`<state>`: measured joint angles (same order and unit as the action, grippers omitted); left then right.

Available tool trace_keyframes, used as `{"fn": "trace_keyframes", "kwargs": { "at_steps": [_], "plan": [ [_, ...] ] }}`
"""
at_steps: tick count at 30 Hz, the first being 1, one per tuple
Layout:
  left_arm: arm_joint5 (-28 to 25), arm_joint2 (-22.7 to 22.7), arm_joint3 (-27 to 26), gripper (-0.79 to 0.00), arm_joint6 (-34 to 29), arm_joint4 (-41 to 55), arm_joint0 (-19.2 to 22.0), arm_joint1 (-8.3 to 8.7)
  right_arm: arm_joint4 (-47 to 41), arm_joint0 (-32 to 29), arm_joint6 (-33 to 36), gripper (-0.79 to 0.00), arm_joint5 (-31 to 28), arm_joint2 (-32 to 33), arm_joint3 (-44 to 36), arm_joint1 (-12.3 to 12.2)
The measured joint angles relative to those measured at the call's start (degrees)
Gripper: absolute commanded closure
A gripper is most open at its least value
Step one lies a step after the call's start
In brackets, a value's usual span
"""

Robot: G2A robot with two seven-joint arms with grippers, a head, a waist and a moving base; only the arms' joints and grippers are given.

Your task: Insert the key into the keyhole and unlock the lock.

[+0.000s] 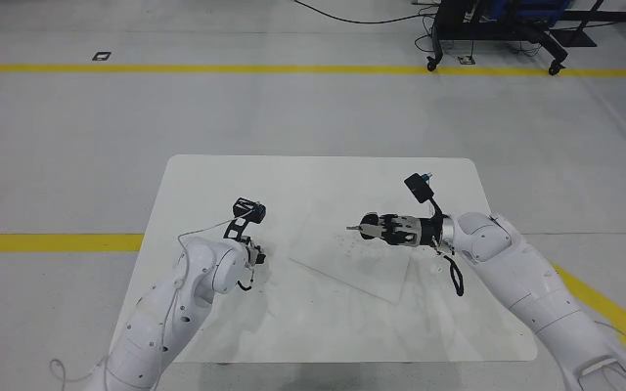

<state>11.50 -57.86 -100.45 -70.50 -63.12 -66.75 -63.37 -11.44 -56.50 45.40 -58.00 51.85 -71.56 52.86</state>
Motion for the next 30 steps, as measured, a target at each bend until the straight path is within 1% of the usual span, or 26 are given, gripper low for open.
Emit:
{"fn": "trace_keyframes", "kwargs": {
  "at_steps": [1, 3, 16, 17, 18, 19, 20, 21, 23, 27, 29, 30],
  "plan": [
    [-0.1, -0.01, 0.1, -0.083, 0.09, 0.02, 0.0, -0.04, 0.0, 0.0, 0.0, 0.0, 0.0, 0.0, 0.0, 0.0],
    [-0.29, -0.02, 0.47, 0.0, 0.34, 0.11, -0.02, -0.14, 0.0, 0.0, 0.0, 0.0, 0.0, 0.0, 0.0, 0.0],
    [-0.2, -0.9, 0.94, 0.0, 0.39, -0.53, -0.4, -0.49, 0.0, 0.0, 0.0, 0.0, 0.0, 0.0, 0.0, 0.0],
    [-0.27, -0.99, 0.94, -0.022, 0.41, -0.56, -0.43, -0.5, 0.0, 0.0, 0.0, 0.0, 0.0, 0.0, 0.0, 0.0],
    [-0.24, -1.13, 0.9, -0.065, 0.6, -0.72, -0.48, -0.53, 0.0, 0.0, 0.0, 0.0, 0.0, 0.0, 0.0, 0.0],
    [-0.11, -1.21, 0.85, -0.077, 0.82, -0.89, -0.55, -0.55, 0.0, 0.0, 0.0, 0.0, 0.0, 0.0, 0.0, 0.0],
    [-0.06, -1.26, 0.8, -0.114, 0.97, -0.99, -0.65, -0.57, 0.0, 0.0, 0.0, 0.0, 0.0, 0.0, 0.0, 0.0],
    [-0.06, -1.32, 0.71, -0.169, 1.05, -1.04, -0.75, -0.61, 0.0, 0.0, 0.0, 0.0, 0.0, 0.0, 0.0, 0.0],
    [-0.09, -1.45, 0.51, -0.225, 1.04, -1.03, -0.87, -0.65, 0.0, 0.0, 0.0, 0.0, 0.0, 0.0, 0.0, 0.0],
    [0.1, -1.86, 0.19, -0.277, 1.07, -1.35, -1.09, -0.74, 0.0, 0.0, 0.0, 0.0, 0.0, 0.0, 0.0, 0.0],
    [0.17, -1.98, 0.07, -0.277, 1.04, -1.5, -1.18, -0.78, 0.0, 0.0, 0.0, 0.0, 0.0, 0.0, 0.0, 0.0],
    [0.19, -2.04, 0.0, -0.265, 1.03, -1.64, -1.23, -0.81, 0.0, 0.0, 0.0, 0.0, 0.0, 0.0, 0.0, 0.0]
  ]
}}
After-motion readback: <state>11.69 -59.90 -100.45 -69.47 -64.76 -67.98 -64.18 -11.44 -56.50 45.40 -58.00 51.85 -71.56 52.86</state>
